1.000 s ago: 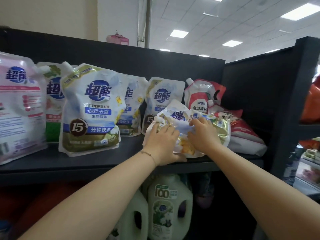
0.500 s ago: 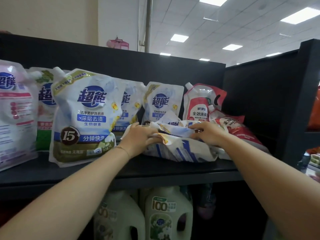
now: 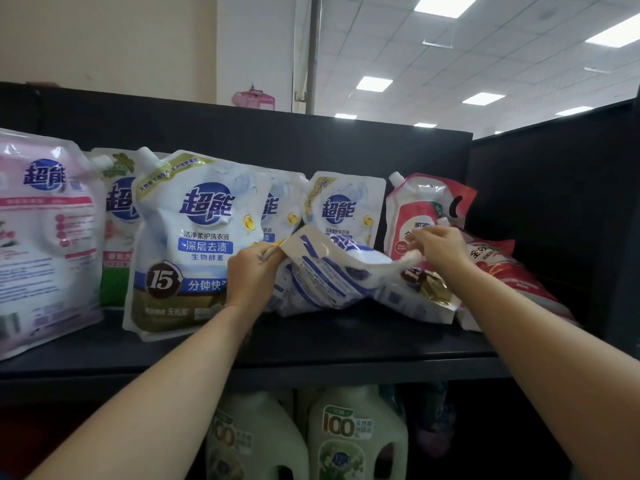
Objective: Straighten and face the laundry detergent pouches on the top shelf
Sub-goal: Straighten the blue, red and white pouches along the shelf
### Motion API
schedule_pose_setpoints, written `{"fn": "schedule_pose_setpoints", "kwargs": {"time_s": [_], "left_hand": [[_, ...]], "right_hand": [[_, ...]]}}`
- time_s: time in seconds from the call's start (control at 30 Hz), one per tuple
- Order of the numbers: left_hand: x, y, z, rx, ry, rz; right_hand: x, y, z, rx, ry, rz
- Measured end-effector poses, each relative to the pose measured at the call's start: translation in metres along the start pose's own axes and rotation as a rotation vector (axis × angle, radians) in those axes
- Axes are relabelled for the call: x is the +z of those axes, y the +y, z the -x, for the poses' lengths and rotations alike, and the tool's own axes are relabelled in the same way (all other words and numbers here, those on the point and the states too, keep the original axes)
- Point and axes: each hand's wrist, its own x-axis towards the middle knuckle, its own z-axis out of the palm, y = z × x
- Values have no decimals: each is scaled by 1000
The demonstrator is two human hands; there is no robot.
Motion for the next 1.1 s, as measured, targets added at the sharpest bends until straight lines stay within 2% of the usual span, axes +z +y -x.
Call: {"fn": "schedule_pose_setpoints", "kwargs": {"time_s": [0.1, 0.2, 0.27, 0.37, 0.47, 0.6, 0.7, 0.8, 0.83, 0.9, 0.93, 1.0, 1.1], "left_hand": [[5, 1, 0, -93, 92, -8], [11, 6, 2, -180, 180, -34], [15, 10, 3, -297, 256, -8], [23, 19, 8, -521, 349, 50], [26, 23, 14, -610, 382, 196], [21, 9, 16, -525, 308, 124], [24, 8, 34, -314, 343, -83], [35, 21, 52, 112, 421, -345], [41, 25, 54, 245, 396, -360], [55, 32, 55, 399, 215, -368], [62, 34, 56, 374, 72, -366], [78, 32, 61, 172, -200, -395], [92, 25, 59, -100, -440, -593]], "right_hand": [[10, -4, 6, -135, 147, 7], [32, -4, 23, -192, 151, 82], [54, -1, 35, -189, -11, 83], [92, 2, 57, -184, -378, 37], [123, 3, 66, -298, -536, 176], [130, -5, 61, -303, -593, 253], [110, -4, 49, -337, -470, 261], [78, 6, 32, -476, -173, 791], [69, 12, 27, -451, -168, 961], [59, 24, 20, -292, -270, 1154], [57, 33, 19, -242, -307, 1181], [56, 44, 22, -275, -271, 1176], [54, 48, 26, -366, -170, 1165]]}}
